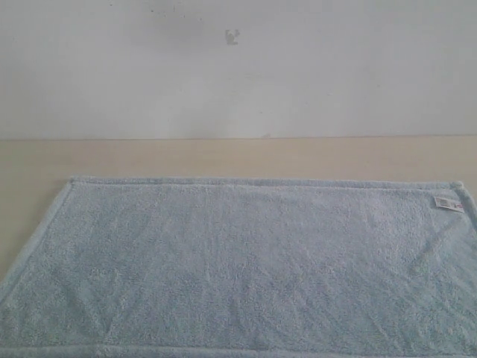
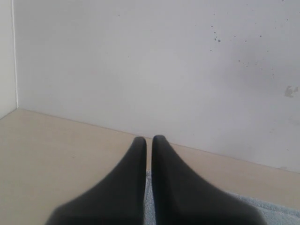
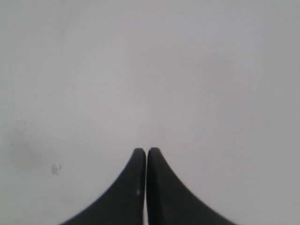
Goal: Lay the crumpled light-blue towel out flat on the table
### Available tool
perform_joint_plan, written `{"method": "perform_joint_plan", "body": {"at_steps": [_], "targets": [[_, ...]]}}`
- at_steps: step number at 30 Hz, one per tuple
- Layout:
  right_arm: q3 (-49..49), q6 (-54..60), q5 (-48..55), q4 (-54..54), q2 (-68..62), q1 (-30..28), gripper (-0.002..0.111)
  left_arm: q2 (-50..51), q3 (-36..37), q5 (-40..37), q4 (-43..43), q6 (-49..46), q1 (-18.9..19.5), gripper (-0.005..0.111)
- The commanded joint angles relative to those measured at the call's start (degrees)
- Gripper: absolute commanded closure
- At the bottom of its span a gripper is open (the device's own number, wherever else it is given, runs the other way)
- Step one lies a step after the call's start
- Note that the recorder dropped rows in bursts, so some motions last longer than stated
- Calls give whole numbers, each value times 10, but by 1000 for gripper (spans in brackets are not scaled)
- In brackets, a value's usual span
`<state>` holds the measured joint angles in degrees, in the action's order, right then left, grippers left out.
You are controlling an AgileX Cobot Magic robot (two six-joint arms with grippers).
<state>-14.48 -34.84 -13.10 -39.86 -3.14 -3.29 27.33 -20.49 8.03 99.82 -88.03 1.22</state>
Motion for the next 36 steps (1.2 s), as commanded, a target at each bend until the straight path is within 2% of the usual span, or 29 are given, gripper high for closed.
{"method": "perform_joint_plan", "body": {"at_steps": [1,3,5,9,10,15,16,36], "targets": [[35,-24,1,26,31,-1,107,-5,3,-5,1,-3,-5,103],[59,-11,21,77,31,-1,107,-5,3,-7,1,-3,-5,103],[91,57,51,191,31,-1,107,-6,3,-7,1,-3,-5,103],[145,303,71,475,31,-1,107,-6,3,-7,1,-3,-5,103],[145,336,125,507,31,-1,107,-6,3,-7,1,-3,-5,103],[145,322,337,481,31,-1,107,-6,3,-6,1,-3,-5,103],[145,322,350,467,31,-1,107,-6,3,-6,1,-3,-5,103],[145,322,326,467,31,-1,107,-6,4,0,1,-3,-5,103]]}}
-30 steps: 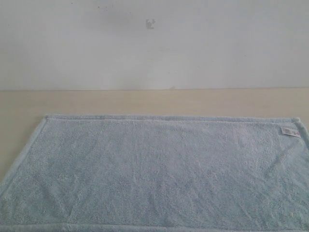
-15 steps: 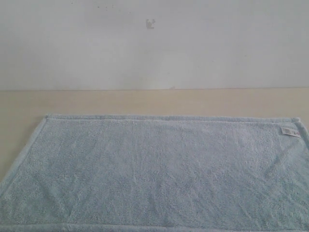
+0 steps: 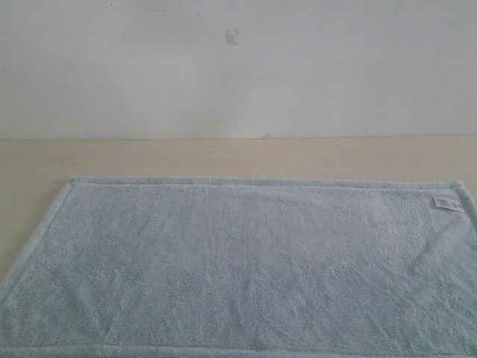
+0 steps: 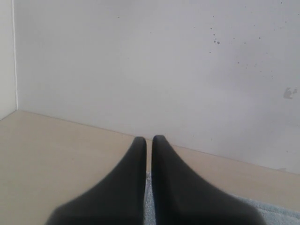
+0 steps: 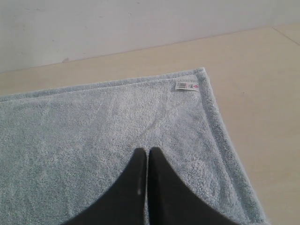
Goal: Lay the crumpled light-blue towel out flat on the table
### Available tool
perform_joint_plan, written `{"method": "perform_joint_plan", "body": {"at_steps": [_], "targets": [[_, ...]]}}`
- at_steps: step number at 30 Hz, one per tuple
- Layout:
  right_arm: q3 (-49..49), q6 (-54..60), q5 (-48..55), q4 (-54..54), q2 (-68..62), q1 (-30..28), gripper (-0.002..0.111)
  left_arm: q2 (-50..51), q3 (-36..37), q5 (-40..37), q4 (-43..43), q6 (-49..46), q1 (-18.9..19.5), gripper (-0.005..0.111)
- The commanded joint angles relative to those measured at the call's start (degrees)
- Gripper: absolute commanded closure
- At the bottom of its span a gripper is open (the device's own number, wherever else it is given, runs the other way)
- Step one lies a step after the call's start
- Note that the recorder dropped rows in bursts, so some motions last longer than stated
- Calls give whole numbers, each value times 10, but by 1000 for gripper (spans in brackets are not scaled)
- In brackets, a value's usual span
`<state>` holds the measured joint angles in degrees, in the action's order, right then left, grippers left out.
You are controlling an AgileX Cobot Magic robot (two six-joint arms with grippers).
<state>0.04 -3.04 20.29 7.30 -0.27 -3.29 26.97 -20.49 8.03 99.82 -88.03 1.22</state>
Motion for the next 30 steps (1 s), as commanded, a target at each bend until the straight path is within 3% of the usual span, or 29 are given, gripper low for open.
{"method": "perform_joint_plan", "body": {"at_steps": [1,16,30], "targets": [[0,4,-8,-5,3,-1,107,-3,9,0,1,-3,-4,103],[0,4,-8,-5,3,-1,107,-100,178,-10,1,-3,-2,103],[0,4,-8,-5,3,-1,107,-139,189,-7,1,-3,-2,103]]}}
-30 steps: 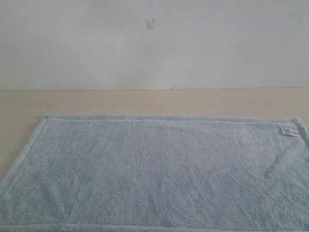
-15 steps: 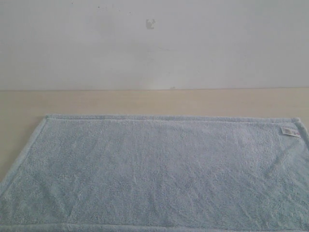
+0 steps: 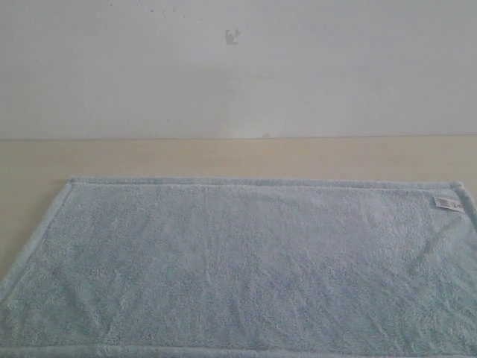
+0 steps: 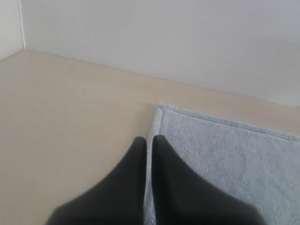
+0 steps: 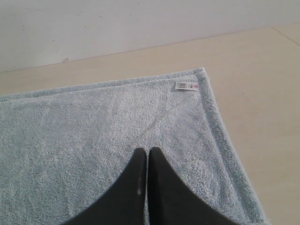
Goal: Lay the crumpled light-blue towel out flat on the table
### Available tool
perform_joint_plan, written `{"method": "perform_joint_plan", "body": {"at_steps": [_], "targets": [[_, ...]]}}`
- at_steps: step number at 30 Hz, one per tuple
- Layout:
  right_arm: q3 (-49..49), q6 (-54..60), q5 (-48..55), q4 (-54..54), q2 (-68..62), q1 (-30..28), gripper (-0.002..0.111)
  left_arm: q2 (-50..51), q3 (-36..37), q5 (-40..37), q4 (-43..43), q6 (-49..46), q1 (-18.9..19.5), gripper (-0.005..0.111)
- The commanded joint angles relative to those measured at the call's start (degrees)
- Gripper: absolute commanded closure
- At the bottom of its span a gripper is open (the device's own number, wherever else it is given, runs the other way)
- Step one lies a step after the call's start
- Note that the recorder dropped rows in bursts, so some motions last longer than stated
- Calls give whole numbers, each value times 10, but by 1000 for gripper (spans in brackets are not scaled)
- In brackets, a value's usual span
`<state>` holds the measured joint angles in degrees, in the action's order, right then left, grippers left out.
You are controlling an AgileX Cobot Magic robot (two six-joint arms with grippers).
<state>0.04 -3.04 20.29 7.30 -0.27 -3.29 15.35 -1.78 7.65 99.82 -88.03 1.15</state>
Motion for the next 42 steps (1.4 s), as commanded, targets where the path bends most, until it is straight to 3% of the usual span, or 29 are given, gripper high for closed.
{"method": "perform_joint_plan", "body": {"at_steps": [1,2,4,6,7,8,9,11,13,14,21,27,42], "targets": [[0,4,-8,-5,3,-1,107,-29,4,-4,1,-3,-1,103],[0,4,-8,-5,3,-1,107,-35,6,-17,1,-3,-1,103],[0,4,-8,-5,3,-1,107,-46,10,-49,-126,23,-1,103],[0,4,-8,-5,3,-1,107,-53,9,-92,-407,283,-1,103],[0,4,-8,-5,3,-1,107,-59,9,-105,-514,447,-1,103],[0,4,-8,-5,3,-1,107,-72,9,-124,-673,627,-1,103],[0,4,-8,-5,3,-1,107,-82,9,-141,-760,790,-1,103],[0,4,-8,-5,3,-1,107,-108,10,-192,-919,1004,-1,103],[0,4,-8,-5,3,-1,107,-148,10,-254,-1064,1089,-1,103],[0,4,-8,-5,3,-1,107,-154,12,-284,-1097,1090,-1,103],[0,4,-7,-3,3,-1,107,-154,18,-304,-1081,1082,30,103],[0,4,-7,-3,3,-1,107,-154,18,-282,-1078,1034,30,103],[0,4,-7,-4,3,0,107,-154,18,-288,-1080,1034,30,103]]}}
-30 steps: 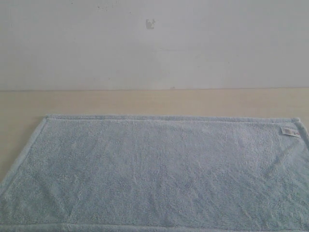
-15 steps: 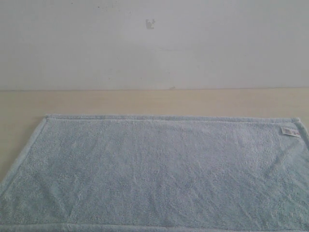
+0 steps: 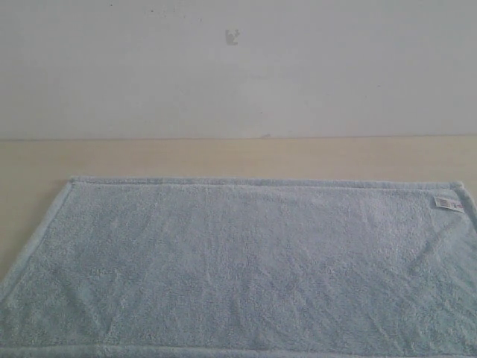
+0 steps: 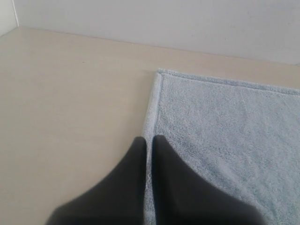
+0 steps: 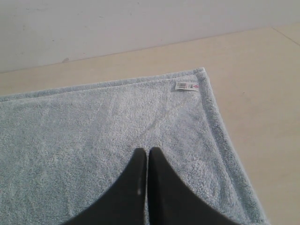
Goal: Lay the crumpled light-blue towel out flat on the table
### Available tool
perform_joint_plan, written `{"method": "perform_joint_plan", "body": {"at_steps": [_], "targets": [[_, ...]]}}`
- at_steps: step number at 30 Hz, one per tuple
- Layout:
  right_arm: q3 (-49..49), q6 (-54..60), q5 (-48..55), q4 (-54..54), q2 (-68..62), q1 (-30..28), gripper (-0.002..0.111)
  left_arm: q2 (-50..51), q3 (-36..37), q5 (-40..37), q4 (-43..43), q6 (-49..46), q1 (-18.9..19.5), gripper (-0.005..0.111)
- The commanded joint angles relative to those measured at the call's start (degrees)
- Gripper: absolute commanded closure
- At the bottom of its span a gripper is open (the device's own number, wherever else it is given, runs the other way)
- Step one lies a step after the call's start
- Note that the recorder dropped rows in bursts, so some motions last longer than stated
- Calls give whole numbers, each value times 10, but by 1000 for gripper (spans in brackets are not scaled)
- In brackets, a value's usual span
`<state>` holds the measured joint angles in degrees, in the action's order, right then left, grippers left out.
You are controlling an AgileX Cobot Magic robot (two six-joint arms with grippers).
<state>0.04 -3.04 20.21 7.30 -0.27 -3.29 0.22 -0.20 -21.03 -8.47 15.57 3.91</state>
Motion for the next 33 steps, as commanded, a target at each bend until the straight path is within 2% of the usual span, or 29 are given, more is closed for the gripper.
{"method": "perform_joint_plan", "body": {"at_steps": [1,16,33], "targets": [[0,4,-7,-4,3,0,107,-2,2,-1,5,1,2,103],[0,4,-7,-4,3,0,107,-2,2,-4,5,78,9,103],[0,4,-7,-4,3,0,107,-2,2,-4,5,80,9,103]]}}
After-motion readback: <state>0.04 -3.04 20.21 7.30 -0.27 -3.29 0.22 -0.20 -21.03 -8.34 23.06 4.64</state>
